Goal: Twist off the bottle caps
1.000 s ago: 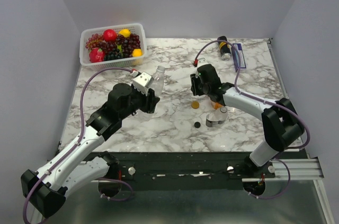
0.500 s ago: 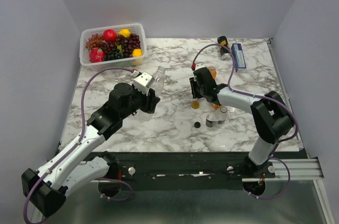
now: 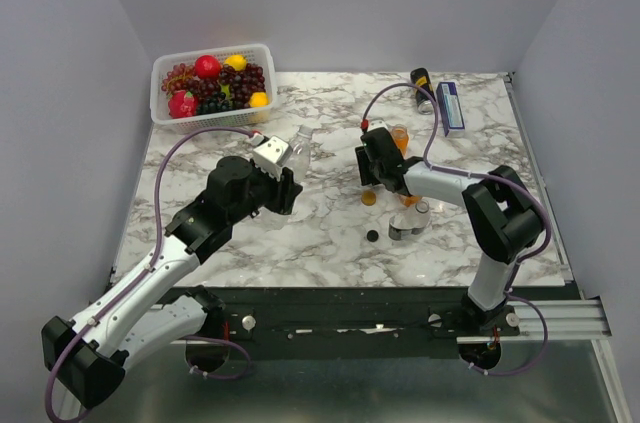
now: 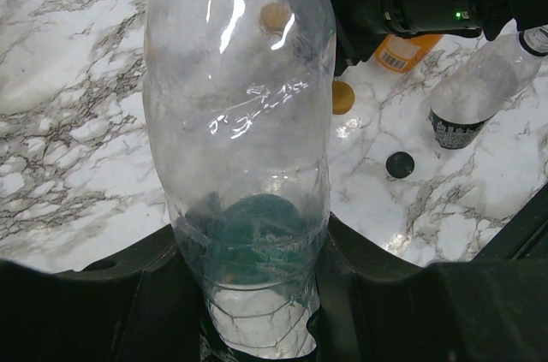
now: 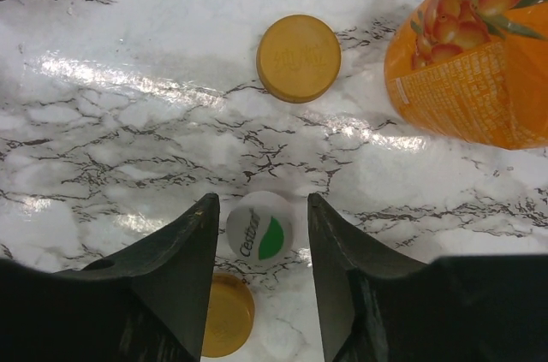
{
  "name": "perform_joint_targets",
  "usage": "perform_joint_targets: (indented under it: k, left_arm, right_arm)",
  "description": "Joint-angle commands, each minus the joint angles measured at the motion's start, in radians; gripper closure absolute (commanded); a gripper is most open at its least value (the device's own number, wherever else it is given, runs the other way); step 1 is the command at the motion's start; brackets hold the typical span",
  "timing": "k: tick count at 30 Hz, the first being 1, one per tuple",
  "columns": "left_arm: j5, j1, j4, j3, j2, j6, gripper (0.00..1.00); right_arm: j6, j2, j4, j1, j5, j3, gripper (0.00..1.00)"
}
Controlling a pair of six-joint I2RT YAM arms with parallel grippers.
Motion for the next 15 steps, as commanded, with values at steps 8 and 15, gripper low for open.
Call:
perform_joint_targets:
  k: [8, 15]
  left_arm:
    - [0.01, 0.001, 0.004, 0.008, 0.009, 0.016, 0.61]
    - [0.027, 0.0, 0.01, 0.005, 0.004, 0.023, 0.61]
  right_arm:
    - [0.023, 0.016, 0.014, -0.007, 0.021, 0.032, 0.39]
    - [0.023, -0.138, 0.011, -0.007, -0.071, -0.008, 0.34]
